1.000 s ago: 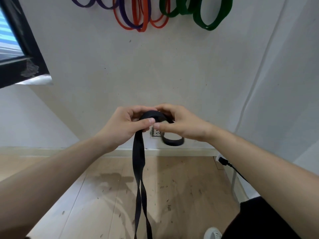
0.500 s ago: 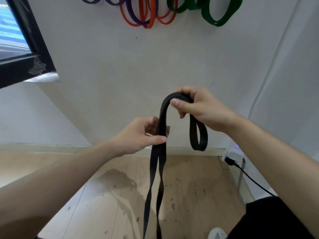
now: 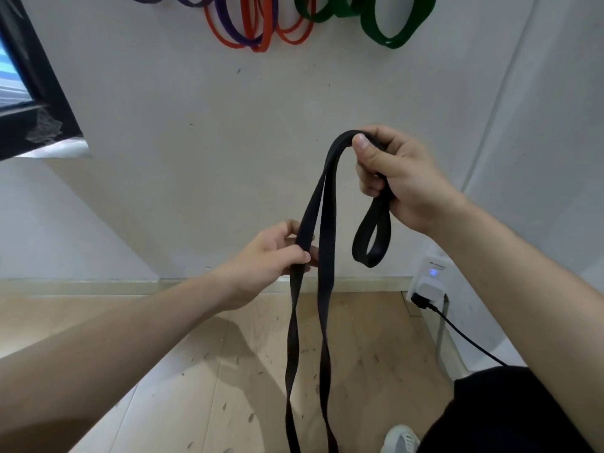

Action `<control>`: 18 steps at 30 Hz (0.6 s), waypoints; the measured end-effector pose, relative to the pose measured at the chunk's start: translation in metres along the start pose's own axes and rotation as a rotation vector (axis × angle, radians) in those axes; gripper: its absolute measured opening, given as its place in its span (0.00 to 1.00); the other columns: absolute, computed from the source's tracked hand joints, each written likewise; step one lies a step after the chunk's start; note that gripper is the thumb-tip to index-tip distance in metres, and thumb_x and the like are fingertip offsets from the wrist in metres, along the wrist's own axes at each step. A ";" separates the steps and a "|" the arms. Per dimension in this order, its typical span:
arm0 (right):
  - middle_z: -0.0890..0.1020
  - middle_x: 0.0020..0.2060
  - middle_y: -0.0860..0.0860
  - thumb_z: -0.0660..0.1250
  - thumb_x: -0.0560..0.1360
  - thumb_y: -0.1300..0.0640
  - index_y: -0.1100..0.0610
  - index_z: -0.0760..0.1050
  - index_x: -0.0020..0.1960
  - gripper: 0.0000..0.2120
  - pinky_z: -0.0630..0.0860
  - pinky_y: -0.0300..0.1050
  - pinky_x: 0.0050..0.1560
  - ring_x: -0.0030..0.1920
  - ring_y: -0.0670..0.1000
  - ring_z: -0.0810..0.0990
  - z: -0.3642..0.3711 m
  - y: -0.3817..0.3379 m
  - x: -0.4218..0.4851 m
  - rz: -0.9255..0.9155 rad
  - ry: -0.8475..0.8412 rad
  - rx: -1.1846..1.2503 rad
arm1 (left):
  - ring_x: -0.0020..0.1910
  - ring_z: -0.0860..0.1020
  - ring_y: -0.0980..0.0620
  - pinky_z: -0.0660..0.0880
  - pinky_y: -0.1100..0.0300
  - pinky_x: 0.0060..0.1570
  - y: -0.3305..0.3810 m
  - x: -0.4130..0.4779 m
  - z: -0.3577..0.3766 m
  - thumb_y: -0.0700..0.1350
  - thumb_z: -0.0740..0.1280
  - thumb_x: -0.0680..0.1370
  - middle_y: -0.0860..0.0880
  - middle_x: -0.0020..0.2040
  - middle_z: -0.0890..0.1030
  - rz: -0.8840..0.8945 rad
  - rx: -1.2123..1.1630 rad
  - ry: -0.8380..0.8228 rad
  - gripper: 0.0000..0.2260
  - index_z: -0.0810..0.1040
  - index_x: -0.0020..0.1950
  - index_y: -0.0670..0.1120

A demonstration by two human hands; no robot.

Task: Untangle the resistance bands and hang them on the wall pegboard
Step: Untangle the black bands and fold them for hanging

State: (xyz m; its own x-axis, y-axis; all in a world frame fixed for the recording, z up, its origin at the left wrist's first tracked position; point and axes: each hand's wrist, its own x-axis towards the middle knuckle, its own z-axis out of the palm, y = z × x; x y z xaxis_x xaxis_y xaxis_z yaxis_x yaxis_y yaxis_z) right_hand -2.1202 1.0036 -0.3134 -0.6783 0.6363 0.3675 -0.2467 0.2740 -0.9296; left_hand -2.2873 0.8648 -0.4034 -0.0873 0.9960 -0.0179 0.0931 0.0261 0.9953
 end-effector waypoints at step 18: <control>0.66 0.29 0.47 0.63 0.83 0.59 0.57 0.76 0.47 0.07 0.62 0.40 0.31 0.27 0.47 0.63 -0.032 0.016 0.003 0.075 0.172 0.009 | 0.40 0.84 0.53 0.78 0.64 0.46 0.008 0.000 -0.005 0.38 0.69 0.79 0.47 0.45 0.86 0.129 0.192 0.322 0.07 0.83 0.56 0.46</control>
State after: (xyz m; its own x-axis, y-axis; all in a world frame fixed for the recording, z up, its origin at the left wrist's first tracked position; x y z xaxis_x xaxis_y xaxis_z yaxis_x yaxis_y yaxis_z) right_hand -2.1043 1.0324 -0.3261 -0.5669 0.7686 0.2963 -0.2071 0.2152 -0.9544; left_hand -2.2913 0.8642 -0.3950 -0.3662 0.9154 0.1674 0.3053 -0.0518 0.9509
